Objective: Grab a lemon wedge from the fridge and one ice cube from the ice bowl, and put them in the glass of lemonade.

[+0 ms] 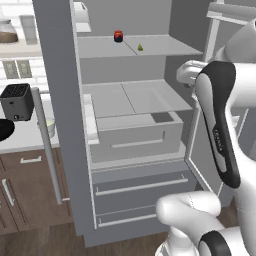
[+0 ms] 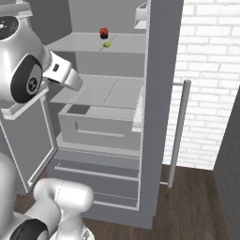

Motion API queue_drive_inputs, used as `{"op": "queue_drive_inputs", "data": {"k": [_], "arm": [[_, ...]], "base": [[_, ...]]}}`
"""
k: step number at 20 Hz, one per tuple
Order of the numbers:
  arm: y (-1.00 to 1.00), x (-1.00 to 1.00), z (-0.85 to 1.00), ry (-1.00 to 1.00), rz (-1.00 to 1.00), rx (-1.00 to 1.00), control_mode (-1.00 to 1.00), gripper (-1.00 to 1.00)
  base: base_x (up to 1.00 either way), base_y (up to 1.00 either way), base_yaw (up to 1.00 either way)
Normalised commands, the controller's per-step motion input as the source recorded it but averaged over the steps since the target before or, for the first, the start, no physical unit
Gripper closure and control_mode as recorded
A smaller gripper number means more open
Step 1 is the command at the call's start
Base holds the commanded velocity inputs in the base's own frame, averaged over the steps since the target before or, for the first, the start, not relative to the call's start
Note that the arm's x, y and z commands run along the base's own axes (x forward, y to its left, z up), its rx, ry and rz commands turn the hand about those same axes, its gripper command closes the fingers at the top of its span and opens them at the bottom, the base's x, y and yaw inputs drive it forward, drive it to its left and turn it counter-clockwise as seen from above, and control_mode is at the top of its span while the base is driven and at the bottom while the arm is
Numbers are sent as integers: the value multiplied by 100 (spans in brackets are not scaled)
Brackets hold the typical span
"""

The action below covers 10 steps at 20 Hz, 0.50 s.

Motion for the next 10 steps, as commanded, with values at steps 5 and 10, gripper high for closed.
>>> {"op": "queue_drive_inputs", "data": {"k": [5,10], "arm": [[0,-33,0,-1,0,0,-100,-100],[0,-2,0,0,0,0,-100,-100]], "base": [[0,0,0],[0,0,0]]}}
